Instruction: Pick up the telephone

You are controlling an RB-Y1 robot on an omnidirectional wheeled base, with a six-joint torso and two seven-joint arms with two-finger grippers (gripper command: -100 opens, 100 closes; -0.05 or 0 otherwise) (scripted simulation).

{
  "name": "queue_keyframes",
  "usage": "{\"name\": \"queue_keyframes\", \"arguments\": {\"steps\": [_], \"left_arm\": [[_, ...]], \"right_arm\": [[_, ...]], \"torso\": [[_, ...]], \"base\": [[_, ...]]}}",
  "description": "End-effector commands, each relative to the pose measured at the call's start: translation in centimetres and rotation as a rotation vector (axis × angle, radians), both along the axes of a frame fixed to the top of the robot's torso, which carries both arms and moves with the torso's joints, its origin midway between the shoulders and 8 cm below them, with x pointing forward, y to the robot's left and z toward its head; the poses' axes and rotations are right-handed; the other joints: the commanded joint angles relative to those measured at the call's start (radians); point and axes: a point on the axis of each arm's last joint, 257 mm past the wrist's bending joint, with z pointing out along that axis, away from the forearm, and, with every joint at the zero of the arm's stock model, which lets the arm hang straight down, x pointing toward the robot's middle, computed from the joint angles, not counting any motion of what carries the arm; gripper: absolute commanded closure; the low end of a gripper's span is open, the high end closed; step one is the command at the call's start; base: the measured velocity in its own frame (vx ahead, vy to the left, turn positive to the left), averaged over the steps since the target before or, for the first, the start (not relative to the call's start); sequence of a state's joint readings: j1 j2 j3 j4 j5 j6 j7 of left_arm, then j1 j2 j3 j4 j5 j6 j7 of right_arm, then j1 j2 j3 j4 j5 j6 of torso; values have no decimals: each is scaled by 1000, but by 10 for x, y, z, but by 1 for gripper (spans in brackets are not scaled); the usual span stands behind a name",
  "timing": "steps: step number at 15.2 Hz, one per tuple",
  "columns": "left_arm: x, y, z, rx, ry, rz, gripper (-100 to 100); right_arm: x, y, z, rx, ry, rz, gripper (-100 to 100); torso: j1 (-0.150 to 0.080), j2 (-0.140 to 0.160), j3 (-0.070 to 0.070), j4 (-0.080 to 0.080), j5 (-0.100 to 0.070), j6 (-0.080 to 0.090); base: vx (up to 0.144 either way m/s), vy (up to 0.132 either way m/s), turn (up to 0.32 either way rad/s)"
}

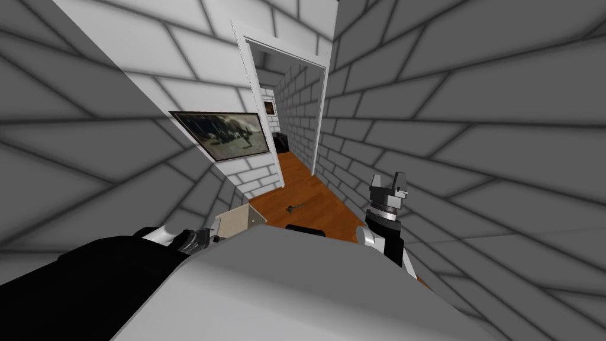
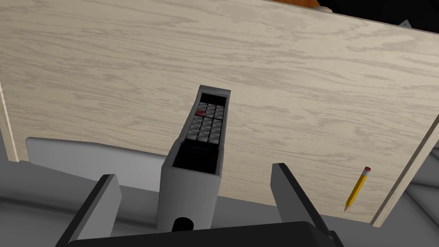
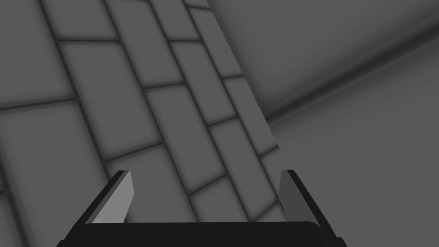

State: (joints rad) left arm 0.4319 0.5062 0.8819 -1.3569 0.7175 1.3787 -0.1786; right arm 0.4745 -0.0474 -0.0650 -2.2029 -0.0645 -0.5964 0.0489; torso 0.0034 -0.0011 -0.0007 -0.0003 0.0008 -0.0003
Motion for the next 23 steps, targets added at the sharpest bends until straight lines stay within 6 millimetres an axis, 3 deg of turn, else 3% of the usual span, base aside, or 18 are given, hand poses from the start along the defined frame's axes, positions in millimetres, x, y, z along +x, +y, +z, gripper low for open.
{"name": "queue_keyframes", "arguments": {"steps": [1, 17, 23], "left_arm": [[-1, 8, -2, 5, 1, 11, -100], [0, 53, -11, 29, -9, 70, -100], [-5, 55, -22, 5, -2, 99, -100]], "right_arm": [[0, 0, 0, 0, 0, 0, 0], [0, 0, 0, 0, 0, 0, 0], [0, 0, 0, 0, 0, 0, 0]], "torso": [[0, 0, 0, 0, 0, 0], [-8, 5, 3, 1, -2, 0], [-8, 5, 3, 1, -2, 0]], "base": [[-6, 10, -65], [-37, -33, -66], [-36, -33, -65]]}}
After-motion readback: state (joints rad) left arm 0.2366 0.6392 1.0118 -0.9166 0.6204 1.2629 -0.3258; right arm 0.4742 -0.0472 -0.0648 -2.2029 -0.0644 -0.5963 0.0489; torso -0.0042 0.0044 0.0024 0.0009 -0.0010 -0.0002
